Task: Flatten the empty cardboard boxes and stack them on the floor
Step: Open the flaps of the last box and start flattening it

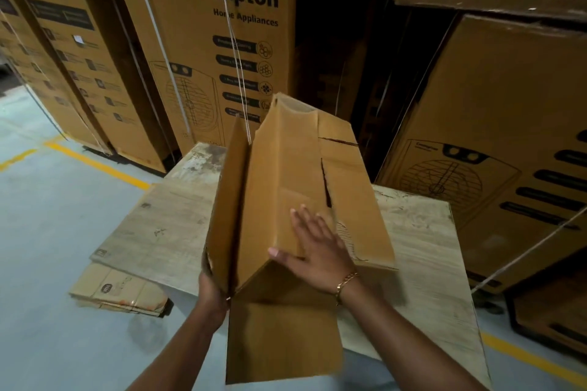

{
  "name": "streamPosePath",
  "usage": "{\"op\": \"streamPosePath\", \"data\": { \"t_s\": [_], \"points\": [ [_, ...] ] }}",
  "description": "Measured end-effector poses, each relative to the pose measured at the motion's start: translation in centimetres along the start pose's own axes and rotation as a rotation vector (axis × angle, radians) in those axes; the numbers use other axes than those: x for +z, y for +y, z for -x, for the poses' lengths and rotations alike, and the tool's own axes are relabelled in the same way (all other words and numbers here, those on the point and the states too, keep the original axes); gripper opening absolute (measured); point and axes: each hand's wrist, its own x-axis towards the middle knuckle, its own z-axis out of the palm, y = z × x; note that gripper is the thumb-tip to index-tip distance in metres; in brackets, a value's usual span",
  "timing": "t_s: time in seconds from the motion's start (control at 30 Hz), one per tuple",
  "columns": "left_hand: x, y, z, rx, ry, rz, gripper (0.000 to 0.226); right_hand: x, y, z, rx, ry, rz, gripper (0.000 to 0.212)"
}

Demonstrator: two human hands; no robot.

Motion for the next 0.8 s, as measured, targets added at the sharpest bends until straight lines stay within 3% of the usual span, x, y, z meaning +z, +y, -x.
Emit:
{"op": "streamPosePath", "data": {
  "t_s": [0.17,0.27,0.37,0.4,0.47,0.57,0.67,0.8],
  "points": [
    [-2.2,1.4,-0.7,-0.075,0.036,-0.058,0.087,3.9,-1.8,-1.7,-0.062,-0.077,0.11,0.089],
    [-2.7,3.2,-0.2,0.008,0.056,-0.246,0.064,3.9,-1.2,-2.0,-0.094,-0.042,-0.017,0.074],
    [-2.6,4.0,-0.4,0.179,0.101,-0.524,0.048,2.1,1.4,-3.2,-0.041,0.189,-0.037,0.064],
    [-2.2,4.3,-0.3,0.261,0.142,-0.615,0.054,1.3,2.5,-3.7,0.004,0.228,-0.009,0.066],
    [-1.1,5.1,0.1,0.511,0.212,-0.808,0.062,0.1,4.3,-4.5,0.12,0.148,0.074,0.079],
    [2.3,6.6,0.8,0.863,0.098,-1.174,0.069,-0.8,5.2,-5.4,0.247,-0.018,0.203,0.108],
    [7.1,7.0,1.4,0.943,-0.047,-1.489,0.069,-0.4,4.7,-6.2,0.312,-0.027,0.242,0.121],
    [9.7,5.0,0.4,0.884,-0.077,-1.625,0.065,0.6,4.2,-6.9,0.349,-0.005,0.29,0.118]
  ]
}}
